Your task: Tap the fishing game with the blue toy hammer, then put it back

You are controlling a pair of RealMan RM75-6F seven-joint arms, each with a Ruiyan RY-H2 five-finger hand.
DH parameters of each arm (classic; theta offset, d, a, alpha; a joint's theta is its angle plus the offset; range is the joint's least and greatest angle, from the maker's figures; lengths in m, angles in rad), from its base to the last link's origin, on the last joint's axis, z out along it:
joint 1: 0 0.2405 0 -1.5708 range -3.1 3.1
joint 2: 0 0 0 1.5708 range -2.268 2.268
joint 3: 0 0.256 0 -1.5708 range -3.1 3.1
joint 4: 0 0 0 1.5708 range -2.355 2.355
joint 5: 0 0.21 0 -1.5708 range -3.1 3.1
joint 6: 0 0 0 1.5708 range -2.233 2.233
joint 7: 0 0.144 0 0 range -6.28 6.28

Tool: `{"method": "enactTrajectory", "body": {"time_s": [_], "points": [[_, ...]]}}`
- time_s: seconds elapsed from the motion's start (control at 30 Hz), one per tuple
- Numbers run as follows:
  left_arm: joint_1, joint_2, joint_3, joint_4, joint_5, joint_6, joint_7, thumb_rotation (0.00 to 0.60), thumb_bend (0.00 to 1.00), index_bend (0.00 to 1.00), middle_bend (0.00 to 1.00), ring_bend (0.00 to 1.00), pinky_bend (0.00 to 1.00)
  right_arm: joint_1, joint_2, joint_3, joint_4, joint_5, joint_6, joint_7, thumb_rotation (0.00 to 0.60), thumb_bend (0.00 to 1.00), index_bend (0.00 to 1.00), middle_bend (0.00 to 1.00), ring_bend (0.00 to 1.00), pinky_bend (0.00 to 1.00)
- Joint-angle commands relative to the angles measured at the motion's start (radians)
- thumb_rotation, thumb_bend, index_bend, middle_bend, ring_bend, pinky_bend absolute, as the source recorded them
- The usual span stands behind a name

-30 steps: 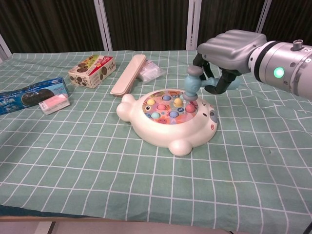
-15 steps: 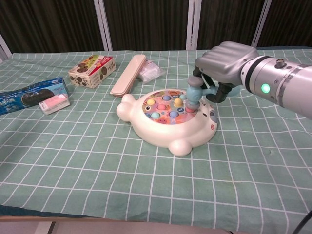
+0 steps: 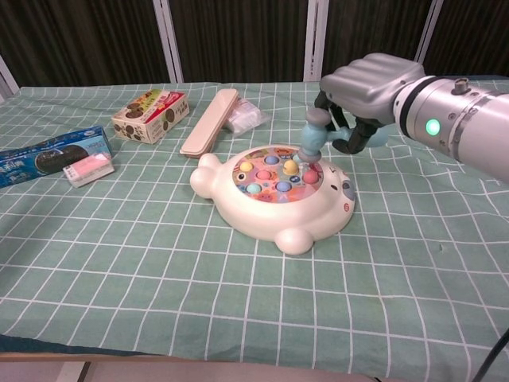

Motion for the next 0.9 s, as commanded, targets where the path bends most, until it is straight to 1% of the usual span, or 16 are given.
{"method": "enactTrajectory", "body": {"time_s": [0.03,0.27,0.47,0.6,0.7,0.9], "points": [[0.000,0.000,0.000,0.000,-0.002,-0.001,-0.001,0.600,0.40,0.00,0.06,0.02,0.10,0.006,-0.015,0.021,0.019,-0.013,0.002,0.035,0.600,0.55,0.99,0.73,0.82,0.86],[-0.003,0.003,-0.004,0.002,-0.010,-0.007,-0.012,0.600,0.40,0.00,0.06,0.02,0.10,0.041,-0.082,0.036,0.084,0.035,-0.003,0.009,0.600,0.55,0.99,0.73,0.82,0.86],[-0.005,0.005,-0.004,0.004,-0.010,-0.011,-0.019,0.600,0.40,0.00,0.06,0.02,0.10,0.061,-0.133,0.025,0.143,0.075,-0.005,-0.031,0.600,0.55,0.99,0.73,0.82,0.86],[-0.006,0.006,-0.003,0.004,-0.008,-0.011,-0.021,0.600,0.40,0.00,0.06,0.02,0.10,0.066,-0.145,0.018,0.157,0.090,0.001,-0.052,0.600,0.55,0.99,0.73,0.82,0.85],[-0.004,0.006,-0.002,0.005,-0.004,-0.006,-0.020,0.600,0.40,0.00,0.06,0.02,0.10,0.059,-0.129,0.022,0.140,0.077,0.016,-0.037,0.600,0.55,0.99,0.73,0.82,0.85],[0.002,0.005,0.002,0.005,0.005,0.008,-0.019,0.600,0.40,0.00,0.06,0.02,0.10,0.008,-0.032,0.024,0.055,-0.009,0.044,0.077,0.600,0.55,0.99,0.73,0.82,0.85]]}}
